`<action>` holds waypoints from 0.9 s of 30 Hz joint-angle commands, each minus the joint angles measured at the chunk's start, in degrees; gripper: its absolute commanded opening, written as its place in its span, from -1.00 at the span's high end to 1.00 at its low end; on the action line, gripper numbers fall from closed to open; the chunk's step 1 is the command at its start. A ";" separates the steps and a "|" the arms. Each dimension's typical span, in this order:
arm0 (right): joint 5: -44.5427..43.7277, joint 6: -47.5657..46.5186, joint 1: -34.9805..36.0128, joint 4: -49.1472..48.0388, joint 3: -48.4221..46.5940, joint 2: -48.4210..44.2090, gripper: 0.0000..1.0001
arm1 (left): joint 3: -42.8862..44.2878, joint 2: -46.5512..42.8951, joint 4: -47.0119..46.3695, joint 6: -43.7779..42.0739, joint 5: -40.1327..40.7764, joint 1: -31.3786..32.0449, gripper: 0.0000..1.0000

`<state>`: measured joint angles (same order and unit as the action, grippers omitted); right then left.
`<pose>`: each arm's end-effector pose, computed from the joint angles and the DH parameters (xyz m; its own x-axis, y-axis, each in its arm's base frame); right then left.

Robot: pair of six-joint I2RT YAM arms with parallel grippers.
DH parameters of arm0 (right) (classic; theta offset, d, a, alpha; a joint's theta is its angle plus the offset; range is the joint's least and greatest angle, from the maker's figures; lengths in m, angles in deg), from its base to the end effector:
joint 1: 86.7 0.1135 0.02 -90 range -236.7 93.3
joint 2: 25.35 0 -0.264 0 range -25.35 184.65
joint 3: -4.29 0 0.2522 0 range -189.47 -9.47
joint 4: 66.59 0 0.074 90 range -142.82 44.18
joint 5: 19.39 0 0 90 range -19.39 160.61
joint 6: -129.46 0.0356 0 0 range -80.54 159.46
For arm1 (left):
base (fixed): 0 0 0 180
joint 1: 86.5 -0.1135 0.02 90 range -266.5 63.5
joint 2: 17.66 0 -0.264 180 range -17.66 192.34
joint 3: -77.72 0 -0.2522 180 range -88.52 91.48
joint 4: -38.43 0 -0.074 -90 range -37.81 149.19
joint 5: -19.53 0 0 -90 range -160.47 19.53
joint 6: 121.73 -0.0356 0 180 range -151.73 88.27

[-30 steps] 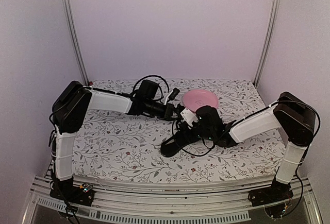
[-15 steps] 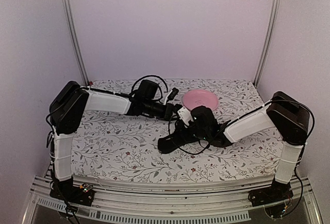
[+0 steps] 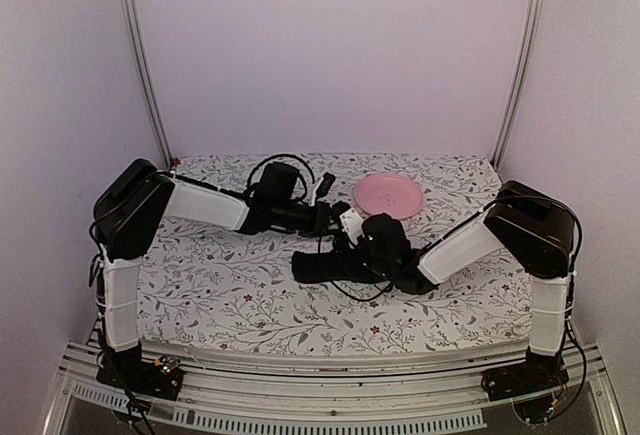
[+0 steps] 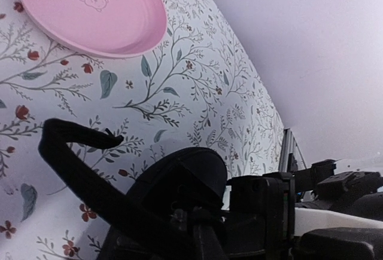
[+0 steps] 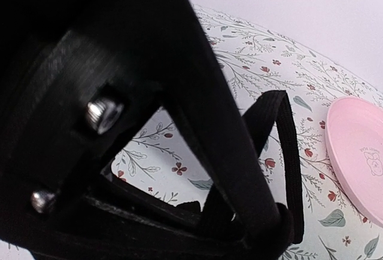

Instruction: Tie the shoes

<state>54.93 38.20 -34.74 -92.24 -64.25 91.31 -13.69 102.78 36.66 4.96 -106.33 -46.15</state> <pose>0.2583 0.3145 0.1203 -0.2222 -0.3183 -0.9216 -0.6094 0.7832 -0.1236 0.3348 -0.3118 0.1565 -0.8506 0.0873 -0.5185 0.5023 0.4260 -0.7525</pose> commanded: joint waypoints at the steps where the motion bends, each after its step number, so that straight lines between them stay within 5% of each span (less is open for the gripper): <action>1: 3.26 0.70 -2.25 -12.07 2.45 0.70 0.96 | -1.94 -2.42 -0.36 0.33 -5.64 1.32 0.80; 13: 18.35 7.33 -5.33 -18.70 7.48 -0.76 0.96 | -5.30 -10.03 7.26 -10.03 -4.24 -2.93 -0.05; 23: 20.00 7.75 -6.31 -18.30 6.90 0.00 0.96 | -7.41 -10.83 5.69 -11.29 -7.26 -4.74 -0.20; 27: 20.07 7.87 -6.48 -16.88 5.87 0.61 0.96 | -6.90 -10.97 6.71 -11.81 -6.72 -5.35 -0.02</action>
<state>74.27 45.11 -40.66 -109.18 -57.15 91.40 -20.75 93.77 43.20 -5.07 -111.99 -50.28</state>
